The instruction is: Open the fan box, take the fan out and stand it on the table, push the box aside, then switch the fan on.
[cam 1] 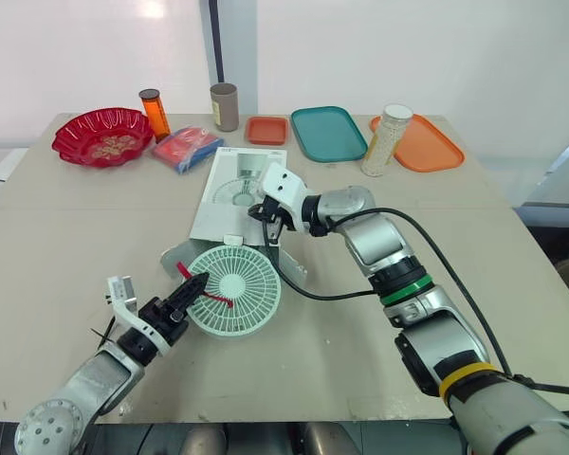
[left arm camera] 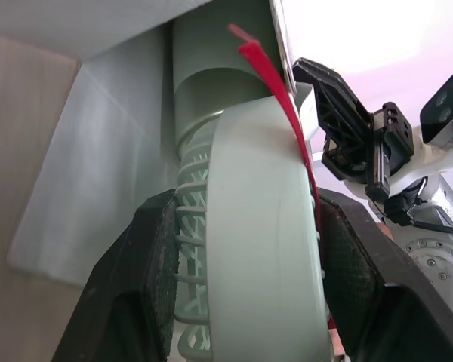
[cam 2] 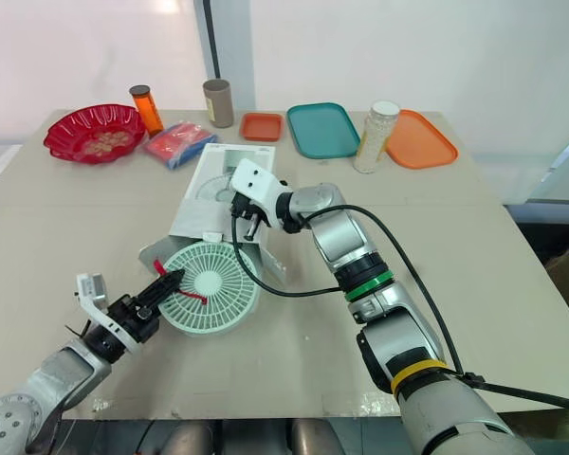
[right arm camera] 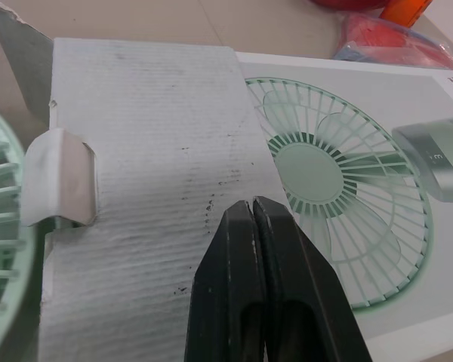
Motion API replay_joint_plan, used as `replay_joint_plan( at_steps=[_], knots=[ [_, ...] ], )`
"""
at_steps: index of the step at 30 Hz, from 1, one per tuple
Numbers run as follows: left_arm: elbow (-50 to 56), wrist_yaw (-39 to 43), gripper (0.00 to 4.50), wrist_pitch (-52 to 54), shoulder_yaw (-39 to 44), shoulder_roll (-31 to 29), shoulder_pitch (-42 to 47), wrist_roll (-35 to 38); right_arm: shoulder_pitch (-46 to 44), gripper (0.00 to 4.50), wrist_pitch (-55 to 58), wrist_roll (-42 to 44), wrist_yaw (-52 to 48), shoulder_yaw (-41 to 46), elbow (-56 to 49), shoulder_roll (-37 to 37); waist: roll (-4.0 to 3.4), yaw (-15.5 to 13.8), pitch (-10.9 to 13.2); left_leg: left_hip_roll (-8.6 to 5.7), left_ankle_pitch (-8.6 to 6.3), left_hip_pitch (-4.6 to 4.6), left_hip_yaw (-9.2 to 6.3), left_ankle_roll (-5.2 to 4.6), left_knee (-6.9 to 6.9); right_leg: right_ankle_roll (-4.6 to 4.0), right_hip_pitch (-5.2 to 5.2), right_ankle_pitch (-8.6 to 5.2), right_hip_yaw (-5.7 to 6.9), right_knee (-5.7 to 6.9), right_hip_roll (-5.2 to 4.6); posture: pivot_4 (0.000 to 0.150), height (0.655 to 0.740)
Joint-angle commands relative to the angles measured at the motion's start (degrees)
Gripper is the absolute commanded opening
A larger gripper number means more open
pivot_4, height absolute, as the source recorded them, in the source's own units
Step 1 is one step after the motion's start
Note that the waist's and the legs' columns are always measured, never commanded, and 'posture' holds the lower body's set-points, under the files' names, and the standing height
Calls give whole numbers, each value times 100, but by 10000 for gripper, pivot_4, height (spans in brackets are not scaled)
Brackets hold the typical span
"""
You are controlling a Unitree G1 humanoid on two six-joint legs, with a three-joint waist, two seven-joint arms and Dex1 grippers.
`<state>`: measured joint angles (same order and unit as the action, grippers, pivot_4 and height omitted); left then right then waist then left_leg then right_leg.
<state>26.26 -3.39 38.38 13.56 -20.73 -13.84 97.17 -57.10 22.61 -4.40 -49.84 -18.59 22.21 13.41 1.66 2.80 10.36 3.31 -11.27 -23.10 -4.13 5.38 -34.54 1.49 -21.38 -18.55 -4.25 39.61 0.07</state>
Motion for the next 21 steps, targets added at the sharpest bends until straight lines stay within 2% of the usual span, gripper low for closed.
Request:
replay_joint_plan(
  at_steps=[1, 6, 7, 8, 11, 17, 21],
  knots=[
    [210, -127, 20644, -96, 152, 25, -284, 88, -5, 0, -1, -18, -17, -46, -57, -7, 0, -5, 0, 0, 0, 0, 0, 0, 0, 0, 0, 0, 0, 0, 0, 1500, 7400],
    [307, -30, 20644, -122, 152, -50, -494, -3, -35, 0, -38, -11, -17, -54, -6, -50, 0, -3, 0, -1, 0, 0, 0, 0, 0, -1, 0, 0, 1, 0, 0, 1500, 7400],
    [310, 7, 30542, -138, 165, -54, -493, -3, -40, 0, -41, -6, -20, -50, -1, -56, 0, -3, 0, -1, 0, 0, 0, 0, 0, -1, 0, 0, 0, 0, 0, 1500, 7400],
    [316, 36, 32388, -152, 172, -58, -493, -1, -44, 0, -44, -3, -23, -46, 2, -59, 0, -3, 0, -1, 0, 0, 0, 0, 0, -1, 0, 0, 0, 0, 0, 1500, 7400],
    [301, 108, 44718, -166, 190, -83, -456, -22, -61, 0, -62, 2, -16, -36, 35, -78, 0, -8, 0, -1, 0, -1, 0, 0, 1, 0, 0, 0, 1, -3, 0, 1500, 7400],
    [421, 364, 44718, -188, 285, -130, -468, -58, -78, 0, -85, 1, -13, -30, 75, -96, 0, -5, 0, -1, 0, -1, 0, 0, 1, -1, 0, 0, 1, -3, 0, 1500, 7400],
    [616, 623, 44718, -255, 654, -261, -708, -29, -117, 0, -105, 31, -23, 8, 78, -101, -1, -3, 1, 0, 0, -1, 0, 0, 1, -1, -1, 0, 1, -3, 0, 1500, 7400]
  ],
)
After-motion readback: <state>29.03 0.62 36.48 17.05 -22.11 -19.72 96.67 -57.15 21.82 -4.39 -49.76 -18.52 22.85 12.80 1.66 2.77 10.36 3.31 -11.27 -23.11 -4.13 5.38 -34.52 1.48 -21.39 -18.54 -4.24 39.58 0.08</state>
